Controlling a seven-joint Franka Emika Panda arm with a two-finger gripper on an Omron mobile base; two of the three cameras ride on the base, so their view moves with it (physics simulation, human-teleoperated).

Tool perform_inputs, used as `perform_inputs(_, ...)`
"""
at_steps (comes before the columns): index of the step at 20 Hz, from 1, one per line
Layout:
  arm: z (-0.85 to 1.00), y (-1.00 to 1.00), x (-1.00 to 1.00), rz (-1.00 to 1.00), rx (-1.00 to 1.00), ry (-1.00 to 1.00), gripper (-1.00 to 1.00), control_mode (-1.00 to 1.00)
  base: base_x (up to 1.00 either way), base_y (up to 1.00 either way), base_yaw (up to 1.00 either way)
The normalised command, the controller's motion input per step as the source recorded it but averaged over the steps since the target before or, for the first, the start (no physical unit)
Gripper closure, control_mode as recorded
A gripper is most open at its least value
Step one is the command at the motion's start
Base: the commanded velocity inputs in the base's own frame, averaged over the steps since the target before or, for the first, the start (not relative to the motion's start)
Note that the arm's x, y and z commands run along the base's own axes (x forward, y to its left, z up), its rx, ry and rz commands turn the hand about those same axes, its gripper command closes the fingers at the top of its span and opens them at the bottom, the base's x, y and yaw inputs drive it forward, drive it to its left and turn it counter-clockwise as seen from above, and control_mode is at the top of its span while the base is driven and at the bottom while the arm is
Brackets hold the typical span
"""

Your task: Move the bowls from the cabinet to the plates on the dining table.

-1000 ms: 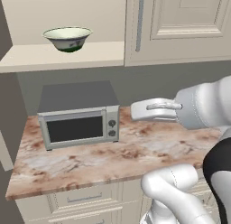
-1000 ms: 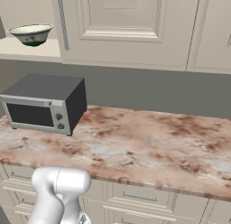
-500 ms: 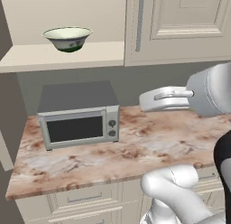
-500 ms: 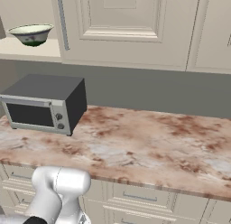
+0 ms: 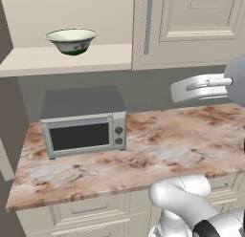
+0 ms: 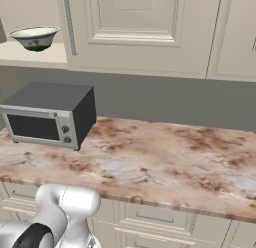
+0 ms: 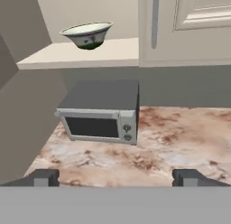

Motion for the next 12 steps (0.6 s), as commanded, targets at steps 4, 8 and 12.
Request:
perform_inputs(4, 0.0, -0.3, 0.16, 0.0, -0.04, -0.14, -1.0, -1.0, 0.0, 0.0, 0.0)
perform_inputs(8, 0.08, -0.14, 0.29, 0.0, -0.05, -0.24, -1.0, -1.0, 0.0, 0.0, 0.0)
perform_inputs(12, 0.15, -0.18, 0.28, 0.0, -0.04, -0.25, -1.0, -1.0, 0.0, 0.0, 0.0)
